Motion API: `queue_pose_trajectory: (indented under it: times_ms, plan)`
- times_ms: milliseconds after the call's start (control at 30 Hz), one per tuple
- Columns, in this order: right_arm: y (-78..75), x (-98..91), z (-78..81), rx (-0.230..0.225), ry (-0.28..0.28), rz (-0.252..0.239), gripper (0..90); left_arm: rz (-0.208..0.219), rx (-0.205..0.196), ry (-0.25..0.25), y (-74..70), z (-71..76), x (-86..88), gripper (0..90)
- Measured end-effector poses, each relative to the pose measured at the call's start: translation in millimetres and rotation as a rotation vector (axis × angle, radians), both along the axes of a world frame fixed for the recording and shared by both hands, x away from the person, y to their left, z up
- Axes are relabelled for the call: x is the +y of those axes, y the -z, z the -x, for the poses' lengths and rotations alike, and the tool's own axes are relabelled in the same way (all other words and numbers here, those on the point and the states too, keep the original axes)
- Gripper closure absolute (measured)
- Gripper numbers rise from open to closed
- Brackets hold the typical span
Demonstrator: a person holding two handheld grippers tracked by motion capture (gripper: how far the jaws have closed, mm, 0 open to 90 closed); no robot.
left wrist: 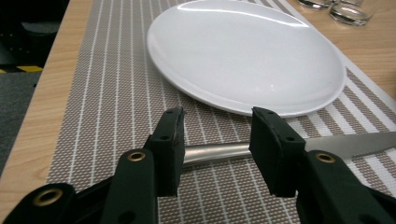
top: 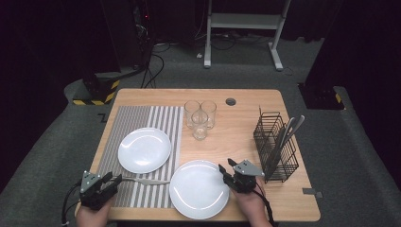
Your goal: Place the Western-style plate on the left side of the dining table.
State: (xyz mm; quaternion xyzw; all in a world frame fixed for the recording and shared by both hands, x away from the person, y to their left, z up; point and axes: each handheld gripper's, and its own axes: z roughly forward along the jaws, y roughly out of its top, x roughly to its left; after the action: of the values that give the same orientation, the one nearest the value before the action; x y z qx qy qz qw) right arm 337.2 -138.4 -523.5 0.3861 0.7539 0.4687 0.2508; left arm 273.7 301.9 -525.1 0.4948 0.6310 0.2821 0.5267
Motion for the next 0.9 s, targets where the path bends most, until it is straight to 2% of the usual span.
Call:
queue_pose_trajectory:
  times_ms: [100, 200, 300, 367, 433, 500, 633, 900]
  plan:
    - [0.1, 0.0, 0.1, -0.006, 0.001, 0.001, 54.4, 0.000, 0.006, 0.009, -1.0, -0.7, -4.3, 55.0]
    - [0.5, -0.3, 0.0, -0.002, 0.000, 0.005, 54.8, -0.008, -0.007, 0.016, -2.6, -1.5, -8.9, 54.9]
    - [0.8, -0.9, -0.7, 0.018, -0.018, -0.009, 56.7, 0.021, 0.006, 0.037, -5.3, -4.4, -10.6, 53.3]
    - [0.7, -1.0, -0.7, 0.019, -0.026, -0.017, 56.6, 0.016, 0.005, 0.049, -6.6, -6.5, -12.6, 53.0]
    - [1.0, -0.5, -0.3, 0.014, -0.025, 0.000, 56.6, -0.001, 0.010, 0.062, -8.3, -8.4, -14.3, 53.0]
    - [1.6, -0.4, -0.8, 0.024, -0.027, -0.004, 56.2, -0.007, 0.004, 0.068, -10.0, -10.6, -17.2, 52.9]
    - [2.1, 1.1, 0.0, -0.007, -0.035, 0.004, 55.1, -0.019, -0.001, 0.081, -12.3, -14.5, -22.0, 52.9]
    - [2.2, 1.0, -0.3, -0.011, -0.027, 0.003, 53.5, -0.012, -0.010, 0.102, -16.2, -23.7, -38.0, 52.1]
